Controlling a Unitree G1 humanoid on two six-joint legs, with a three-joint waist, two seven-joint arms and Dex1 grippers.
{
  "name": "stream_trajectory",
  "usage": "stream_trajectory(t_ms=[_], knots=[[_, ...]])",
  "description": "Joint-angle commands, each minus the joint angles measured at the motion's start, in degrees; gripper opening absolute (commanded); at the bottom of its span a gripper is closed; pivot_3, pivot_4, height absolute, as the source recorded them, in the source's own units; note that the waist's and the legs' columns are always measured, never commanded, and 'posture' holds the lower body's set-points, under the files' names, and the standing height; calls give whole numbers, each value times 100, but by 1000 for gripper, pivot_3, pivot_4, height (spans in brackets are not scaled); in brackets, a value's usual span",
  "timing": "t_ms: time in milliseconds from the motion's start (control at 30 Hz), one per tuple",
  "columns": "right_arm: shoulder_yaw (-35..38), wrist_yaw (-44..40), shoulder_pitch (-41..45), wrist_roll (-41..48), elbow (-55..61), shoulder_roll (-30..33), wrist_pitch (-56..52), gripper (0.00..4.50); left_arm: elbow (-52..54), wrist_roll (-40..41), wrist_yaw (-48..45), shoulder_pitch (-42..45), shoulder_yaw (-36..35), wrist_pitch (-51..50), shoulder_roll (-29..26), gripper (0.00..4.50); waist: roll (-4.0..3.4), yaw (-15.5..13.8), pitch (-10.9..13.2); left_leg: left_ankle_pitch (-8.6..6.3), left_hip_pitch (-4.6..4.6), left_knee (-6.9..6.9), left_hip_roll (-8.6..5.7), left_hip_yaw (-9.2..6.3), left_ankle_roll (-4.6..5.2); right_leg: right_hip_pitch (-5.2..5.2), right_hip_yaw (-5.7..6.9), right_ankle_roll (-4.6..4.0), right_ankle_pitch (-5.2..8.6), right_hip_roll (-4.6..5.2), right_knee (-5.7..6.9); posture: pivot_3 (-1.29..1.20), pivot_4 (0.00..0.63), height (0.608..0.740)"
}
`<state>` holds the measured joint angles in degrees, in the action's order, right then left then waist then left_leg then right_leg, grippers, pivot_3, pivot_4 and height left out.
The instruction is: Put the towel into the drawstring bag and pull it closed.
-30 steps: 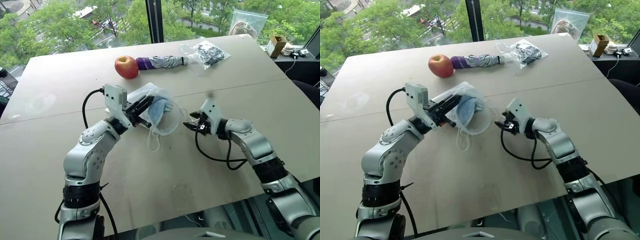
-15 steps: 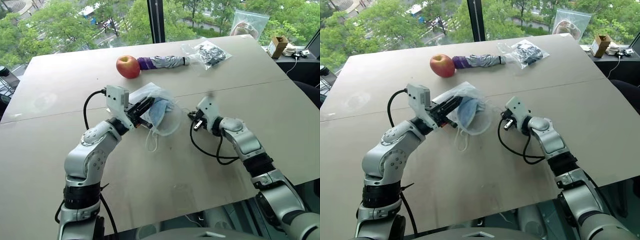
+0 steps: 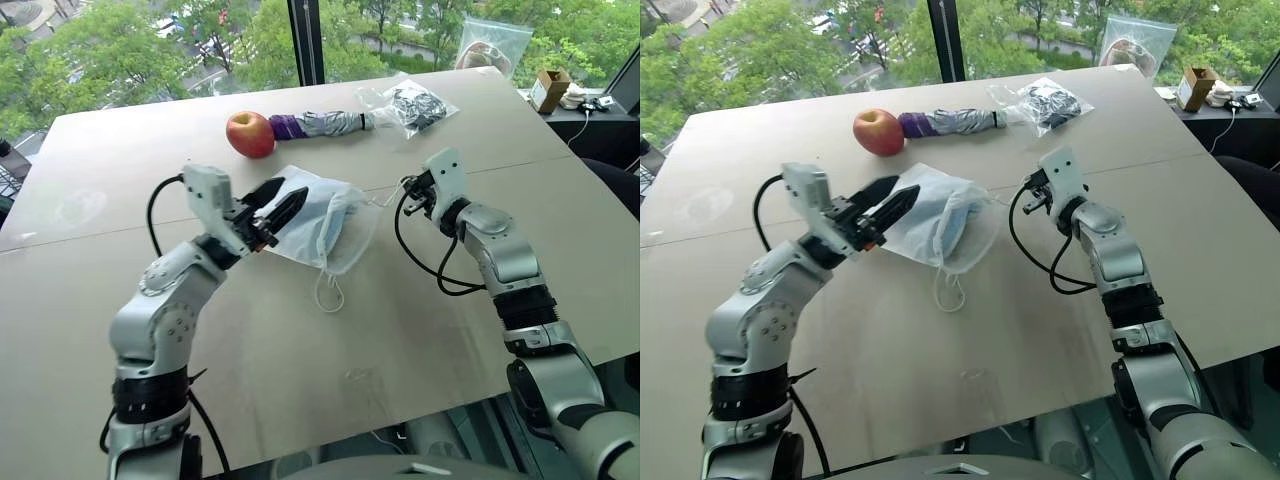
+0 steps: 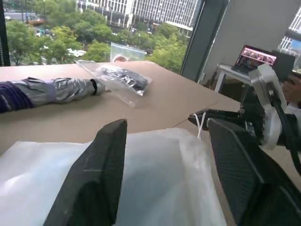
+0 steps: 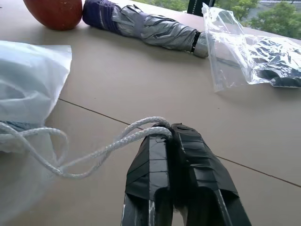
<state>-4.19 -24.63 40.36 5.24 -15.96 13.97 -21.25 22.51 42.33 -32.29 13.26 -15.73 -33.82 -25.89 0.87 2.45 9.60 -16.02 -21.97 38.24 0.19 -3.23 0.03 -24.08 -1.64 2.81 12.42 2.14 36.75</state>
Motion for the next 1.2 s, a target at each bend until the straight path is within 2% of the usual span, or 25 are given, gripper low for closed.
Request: stream_trajectory(t_ms=[33,167,300,367,467,633,733,800,867,1067,1200], knots=[[101,7,86,77,379,-11,-33,0,849,936,-485,-705,-322,-505,-449,2510,-1,-1,1,0,0,-2,2,0,0,-1,0,0,0,1,0,0,150,740],[84,-3,89,71,377,-63,-53,0,1130,694,-854,-1696,-75,-673,-1060,2510,-7,-12,4,-2,3,-5,1,0,3,-3,0,-1,1,-1,2,0,150,740],[71,-14,101,61,366,-115,-64,0,1177,318,-964,-2148,391,-584,-1267,2510,-10,-42,6,-1,8,-1,-2,8,4,9,8,-3,2,-3,3,0,150,740],[60,-27,99,75,397,-142,-91,0,969,-336,-798,-2062,814,-184,-1176,2510,-9,-46,6,-1,10,1,-3,15,5,12,8,-3,2,-3,3,0,150,740],[40,-60,88,82,440,-168,-123,0,655,-838,-508,-1779,1289,173,-737,2510,-10,-45,5,0,19,2,-4,22,4,18,5,-4,1,-5,5,0,150,740],[48,-85,86,69,491,-132,-152,0,-112,-1797,-302,-1459,1895,696,-453,2510,-10,-26,5,0,17,-1,-1,24,4,14,3,-3,0,-8,6,0,150,740],[67,-84,49,61,542,-98,-180,0,-262,-1943,-333,-1499,2008,879,-300,1868,-10,-20,5,0,15,-2,2,26,4,10,3,-3,0,-8,5,0,150,740],[79,-77,25,60,569,-76,-191,0,-326,-2054,-270,-1550,1976,1016,-215,817,-10,-23,5,-1,11,-3,2,25,4,10,4,-3,0,-6,2,0,150,740],[104,-49,13,55,567,-61,-178,0,-365,-2201,-68,-1589,1862,1280,-58,64,-10,-26,5,-1,10,-3,1,24,4,10,3,-3,0,-2,1,0,150,740],[277,417,50,-79,423,-93,-3,0,-195,-2913,945,-1810,1404,2243,497,64,-10,-34,5,-1,12,-2,1,16,5,10,3,-2,0,2,5,0,150,740],[630,1200,184,-182,120,-175,181,0,-223,-4102,2251,-1860,1017,2965,766,64,-9,-52,5,-1,12,-2,1,16,5,9,3,-2,-1,2,6,0,150,740]])
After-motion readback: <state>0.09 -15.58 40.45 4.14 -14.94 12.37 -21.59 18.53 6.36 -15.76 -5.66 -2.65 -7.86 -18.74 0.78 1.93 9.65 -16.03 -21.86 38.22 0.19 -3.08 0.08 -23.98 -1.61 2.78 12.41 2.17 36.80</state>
